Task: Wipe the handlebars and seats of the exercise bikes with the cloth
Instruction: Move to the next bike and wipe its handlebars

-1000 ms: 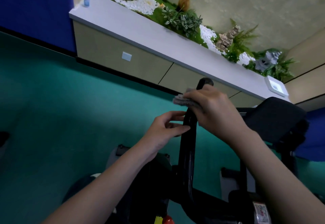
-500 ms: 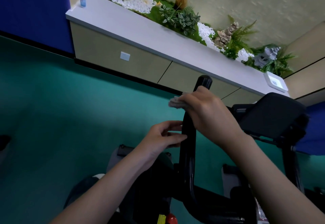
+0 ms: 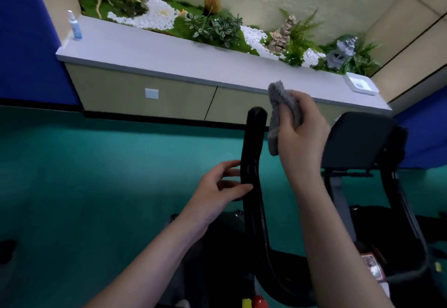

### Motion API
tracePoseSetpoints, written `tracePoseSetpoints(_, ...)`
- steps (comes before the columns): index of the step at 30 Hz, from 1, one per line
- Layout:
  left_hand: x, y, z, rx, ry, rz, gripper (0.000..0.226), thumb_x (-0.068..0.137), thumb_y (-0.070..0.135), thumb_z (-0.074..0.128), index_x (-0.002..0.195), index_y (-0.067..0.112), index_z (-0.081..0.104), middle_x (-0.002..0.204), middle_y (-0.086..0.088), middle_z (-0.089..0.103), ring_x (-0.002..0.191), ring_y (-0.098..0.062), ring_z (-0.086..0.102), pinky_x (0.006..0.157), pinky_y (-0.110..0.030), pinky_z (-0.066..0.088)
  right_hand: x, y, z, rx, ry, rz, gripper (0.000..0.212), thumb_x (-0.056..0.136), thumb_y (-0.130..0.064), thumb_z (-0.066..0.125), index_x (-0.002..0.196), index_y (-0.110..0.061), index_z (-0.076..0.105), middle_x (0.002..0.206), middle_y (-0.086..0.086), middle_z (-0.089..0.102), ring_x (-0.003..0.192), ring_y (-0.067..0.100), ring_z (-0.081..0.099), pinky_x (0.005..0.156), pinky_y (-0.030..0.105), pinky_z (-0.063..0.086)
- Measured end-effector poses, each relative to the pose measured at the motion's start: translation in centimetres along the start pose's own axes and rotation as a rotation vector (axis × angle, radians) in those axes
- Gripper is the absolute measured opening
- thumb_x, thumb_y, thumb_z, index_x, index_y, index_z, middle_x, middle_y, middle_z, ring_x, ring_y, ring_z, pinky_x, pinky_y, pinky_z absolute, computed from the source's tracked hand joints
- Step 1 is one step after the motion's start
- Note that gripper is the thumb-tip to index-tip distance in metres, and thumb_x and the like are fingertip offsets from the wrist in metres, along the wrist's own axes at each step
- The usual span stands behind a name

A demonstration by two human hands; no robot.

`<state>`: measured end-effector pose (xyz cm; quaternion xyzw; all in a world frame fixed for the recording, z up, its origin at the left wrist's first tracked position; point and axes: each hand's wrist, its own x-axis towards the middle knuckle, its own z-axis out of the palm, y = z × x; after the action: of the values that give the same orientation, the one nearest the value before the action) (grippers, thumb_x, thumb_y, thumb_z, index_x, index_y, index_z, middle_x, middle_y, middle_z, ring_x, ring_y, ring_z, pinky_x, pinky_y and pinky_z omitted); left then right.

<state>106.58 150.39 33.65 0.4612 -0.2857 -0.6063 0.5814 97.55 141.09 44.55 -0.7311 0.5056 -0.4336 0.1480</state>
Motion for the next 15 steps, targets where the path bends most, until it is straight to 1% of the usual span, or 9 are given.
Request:
tracePoseSetpoints(2, 0.5, 0.5, -0.2, 0.02, -0.006, 0.009, 0.049, 0.067, 0.018, 0.076, 0.114, 0.022, 0.062, 0.107, -0.001, 0.067, 0.088, -0.015, 0.066, 0.077, -0.025, 0.051, 1.3, 0.0, 0.8, -0.069, -0.09, 0.044, 0.021, 0.095, -0.011, 0.049, 0.108, -0.02, 0.064, 0.09, 0.011, 0.063, 0.081, 0.02, 0.056, 0.061, 0.014, 0.035)
tracePoseSetpoints(4, 0.8, 0.8, -0.4, 0.031, -0.011, 0.014, 0.042, 0.073, 0.009, 0.077, 0.111, 0.021, 0.063, 0.105, -0.002, 0.068, 0.086, -0.014, 0.065, 0.078, -0.027, 0.052, 2.2, 0.0, 1.4, -0.1, -0.16, 0.075, 0.022, 0.095, -0.009, 0.047, 0.107, -0.016, 0.064, 0.09, 0.012, 0.062, 0.075, 0.015, 0.055, 0.055, 0.007, 0.034)
tracePoseSetpoints(5, 0.9, 0.8, -0.5, 0.04, -0.011, 0.015, 0.039, 0.075, 0.005, 0.075, 0.109, 0.021, 0.063, 0.103, 0.0, 0.068, 0.086, -0.014, 0.065, 0.079, -0.028, 0.053, 2.5, 0.0, 1.7, -0.093, -0.176, 0.091, 0.021, 0.095, -0.008, 0.047, 0.106, -0.013, 0.064, 0.088, 0.012, 0.062, 0.071, 0.008, 0.053, 0.053, 0.007, 0.034)
tracePoseSetpoints(7, 1.1, 1.0, -0.7, 0.052, -0.014, 0.015, 0.035, 0.077, 0.002, 0.072, 0.106, 0.02, 0.064, 0.098, 0.004, 0.069, 0.085, -0.014, 0.065, 0.08, -0.03, 0.053, 2.6, 0.1, 2.0, -0.058, -0.171, 0.124, 0.02, 0.095, -0.008, 0.046, 0.102, -0.012, 0.064, 0.079, 0.006, 0.061, 0.063, -0.001, 0.053, 0.051, 0.015, 0.034)
tracePoseSetpoints(8, 1.3, 1.1, -0.8, 0.054, -0.017, 0.018, 0.034, 0.077, 0.001, 0.071, 0.105, 0.019, 0.064, 0.098, 0.005, 0.069, 0.084, -0.014, 0.065, 0.079, -0.03, 0.053, 2.5, 0.3, 2.2, -0.027, -0.164, 0.151, 0.019, 0.096, -0.009, 0.045, 0.1, -0.013, 0.063, 0.075, 0.002, 0.06, 0.059, -0.005, 0.053, 0.049, 0.017, 0.034)
tracePoseSetpoints(10, 1.6, 1.3, -0.8, 0.064, -0.028, 0.022, 0.032, 0.077, 0.001, 0.071, 0.105, 0.017, 0.064, 0.098, 0.004, 0.069, 0.083, -0.013, 0.065, 0.077, -0.027, 0.052, 1.7, 0.8, 2.7, 0.096, -0.143, 0.26, 0.017, 0.097, -0.012, 0.044, 0.092, -0.017, 0.059, 0.068, -0.006, 0.055, 0.051, -0.007, 0.051, 0.046, 0.013, 0.035)
tracePoseSetpoints(11, 1.8, 1.4, -0.8, 0.072, -0.038, 0.022, 0.032, 0.078, 0.001, 0.071, 0.105, 0.016, 0.064, 0.098, 0.003, 0.069, 0.083, -0.013, 0.064, 0.076, -0.026, 0.051, 1.2, 1.1, 3.0, 0.185, -0.129, 0.326, 0.018, 0.098, -0.013, 0.044, 0.088, -0.02, 0.057, 0.067, -0.008, 0.054, 0.052, -0.004, 0.049, 0.05, 0.014, 0.037)
tracePoseSetpoints(13, 2.0, 1.5, -0.7, 0.088, -0.062, 0.03, 0.032, 0.078, -0.001, 0.069, 0.106, 0.013, 0.063, 0.097, 0.0, 0.069, 0.082, -0.013, 0.064, 0.076, -0.024, 0.051, 0.5, 1.7, 3.4, 0.385, -0.108, 0.438, 0.022, 0.098, -0.013, 0.044, 0.083, -0.023, 0.056, 0.072, -0.006, 0.056, 0.065, 0.005, 0.05, 0.062, 0.022, 0.04)
tracePoseSetpoints(15, 2.2, 1.7, -0.7, 0.104, -0.072, 0.038, 0.031, 0.078, -0.001, 0.07, 0.105, 0.012, 0.063, 0.095, 0.002, 0.069, 0.082, -0.011, 0.064, 0.077, -0.022, 0.051, 0.2, 2.2, 3.7, 0.563, -0.109, 0.511, 0.023, 0.098, -0.01, 0.044, 0.084, -0.022, 0.058, 0.077, -0.002, 0.058, 0.072, 0.009, 0.052, 0.067, 0.026, 0.041)
